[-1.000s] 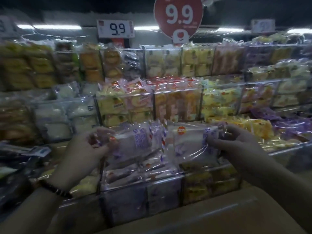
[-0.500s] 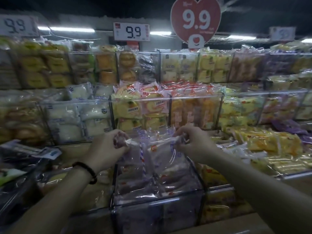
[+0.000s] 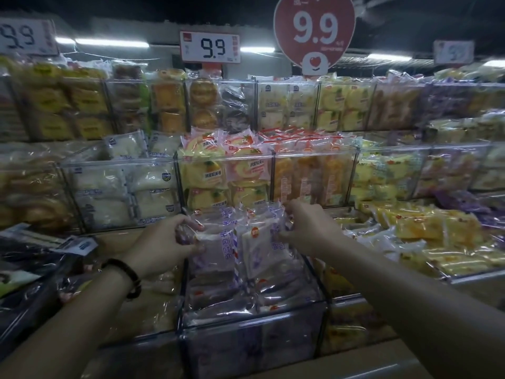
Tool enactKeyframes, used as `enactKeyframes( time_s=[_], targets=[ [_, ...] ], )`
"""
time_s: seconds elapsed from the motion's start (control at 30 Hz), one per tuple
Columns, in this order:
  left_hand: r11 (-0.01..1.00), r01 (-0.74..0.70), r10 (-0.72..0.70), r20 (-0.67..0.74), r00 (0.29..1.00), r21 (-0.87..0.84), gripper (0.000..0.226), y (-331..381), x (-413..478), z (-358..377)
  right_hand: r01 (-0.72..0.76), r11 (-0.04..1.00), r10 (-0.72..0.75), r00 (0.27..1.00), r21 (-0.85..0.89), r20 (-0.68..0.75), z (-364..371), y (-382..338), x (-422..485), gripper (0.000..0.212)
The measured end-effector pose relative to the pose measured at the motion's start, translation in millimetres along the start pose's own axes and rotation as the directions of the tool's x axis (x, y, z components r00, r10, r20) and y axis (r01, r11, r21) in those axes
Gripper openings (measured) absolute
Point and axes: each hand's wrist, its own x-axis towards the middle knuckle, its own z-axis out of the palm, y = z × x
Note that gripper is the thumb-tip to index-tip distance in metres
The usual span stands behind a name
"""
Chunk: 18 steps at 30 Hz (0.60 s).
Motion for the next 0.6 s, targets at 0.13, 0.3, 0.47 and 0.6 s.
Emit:
enactKeyframes(
  time_s=[0.13,0.3,0.47,0.6],
  targets=[
    [0.992,-0.007,0.012,-0.042,0.999,0.123,0.051,9.9,-5.8,-2.4,0.010,0.999,-0.012,0.999,-0.039,-0.052,4.5,1.1,-6.5,0.037],
    [0.952,-0.176,0.251,-0.309,0.917,0.251,0.039,51.1,-40.8,-10.1,0.044,0.999,-0.043,0.996,0.020,-0.080,-28.6,7.4,-38.4,0.032],
    [0.947,-0.303,0.315,-0.138,0.939,0.101,0.018,119.6,-101.0,15.0,0.053,0.995,-0.046,0.995,0.083,-0.085,-63.1,20.3,-92.7,0.014],
    [0.926,-0.377,0.376,0.163,0.912,-0.028,0.020,155.2,-142.0,60.5,0.088,0.990,-0.082,0.995,0.108,-0.059,-75.3,38.8,-140.5,0.015]
  ],
)
